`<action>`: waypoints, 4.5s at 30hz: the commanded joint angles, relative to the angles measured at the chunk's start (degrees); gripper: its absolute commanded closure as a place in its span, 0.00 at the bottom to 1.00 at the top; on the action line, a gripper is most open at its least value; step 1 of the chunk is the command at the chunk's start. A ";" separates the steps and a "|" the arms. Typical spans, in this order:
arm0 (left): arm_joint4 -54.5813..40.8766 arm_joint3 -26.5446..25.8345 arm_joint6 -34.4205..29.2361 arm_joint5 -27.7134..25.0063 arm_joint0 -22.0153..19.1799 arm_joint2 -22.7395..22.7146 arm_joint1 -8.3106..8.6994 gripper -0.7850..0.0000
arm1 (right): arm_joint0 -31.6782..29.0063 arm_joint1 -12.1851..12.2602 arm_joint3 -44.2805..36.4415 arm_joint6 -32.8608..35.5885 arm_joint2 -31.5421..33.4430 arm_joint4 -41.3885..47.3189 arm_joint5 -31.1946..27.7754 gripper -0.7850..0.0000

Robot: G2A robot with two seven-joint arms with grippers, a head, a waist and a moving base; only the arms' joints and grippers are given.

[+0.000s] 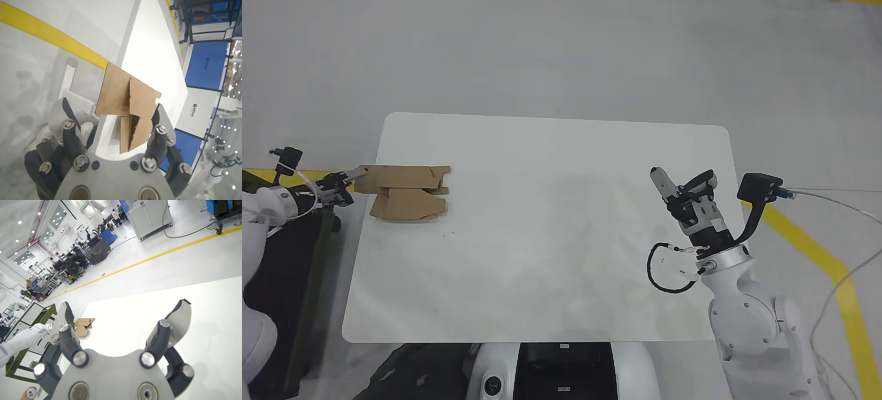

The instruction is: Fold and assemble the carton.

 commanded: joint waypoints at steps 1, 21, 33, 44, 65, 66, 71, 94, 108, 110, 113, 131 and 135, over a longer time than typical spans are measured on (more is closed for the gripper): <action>-0.27 1.05 -0.17 0.52 -0.02 -0.33 -0.60 0.11 | 0.00 0.00 0.00 0.00 0.00 0.00 0.00 0.00; -0.57 5.14 2.08 4.35 0.37 -3.76 -3.67 0.58 | 0.00 0.00 0.00 0.00 0.00 0.00 0.00 0.00; -0.94 5.44 1.36 4.76 0.40 -6.35 -3.78 0.76 | 0.00 0.00 0.00 0.00 0.00 0.00 0.00 0.00; -0.78 5.89 0.63 3.26 -0.57 -8.75 -3.38 1.00 | 0.00 0.00 0.00 0.00 0.00 0.00 0.00 0.00; -10.07 -0.62 -11.88 -5.87 -3.54 -17.88 -0.04 1.00 | 0.00 0.00 0.00 0.00 0.00 0.00 0.00 0.00; -9.90 -1.92 -11.88 -5.87 -3.53 -18.10 0.11 1.00 | 0.00 0.00 0.00 0.00 0.00 0.00 0.00 0.00; -10.67 -9.94 -13.02 -4.73 -2.69 -19.44 0.72 1.00 | 0.00 0.00 0.00 0.00 0.00 0.00 0.00 0.00; -14.01 -33.94 -19.57 1.82 -1.60 -17.81 -2.69 1.00 | 0.00 0.00 0.00 0.00 0.00 0.00 0.00 0.00; -15.38 -35.06 -20.86 3.11 -1.23 -17.33 -4.51 1.00 | 0.00 0.00 0.00 0.00 0.00 0.00 0.00 0.00; -15.38 -35.06 -20.86 3.11 -1.23 -17.33 -4.51 1.00 | 0.00 0.00 0.00 0.00 0.00 0.00 0.00 0.00; -15.38 -35.06 -20.86 3.11 -1.23 -17.33 -4.51 1.00 | 0.00 0.00 0.00 0.00 0.00 0.00 0.00 0.00; -15.38 -35.06 -20.86 3.11 -1.23 -17.33 -4.51 1.00 | -0.49 -0.18 1.15 1.68 -1.13 4.60 0.65 0.00; -15.38 -35.06 -20.86 3.11 -1.23 -17.33 -4.51 1.00 | 0.43 -0.22 3.69 6.14 -2.38 11.34 -1.61 0.00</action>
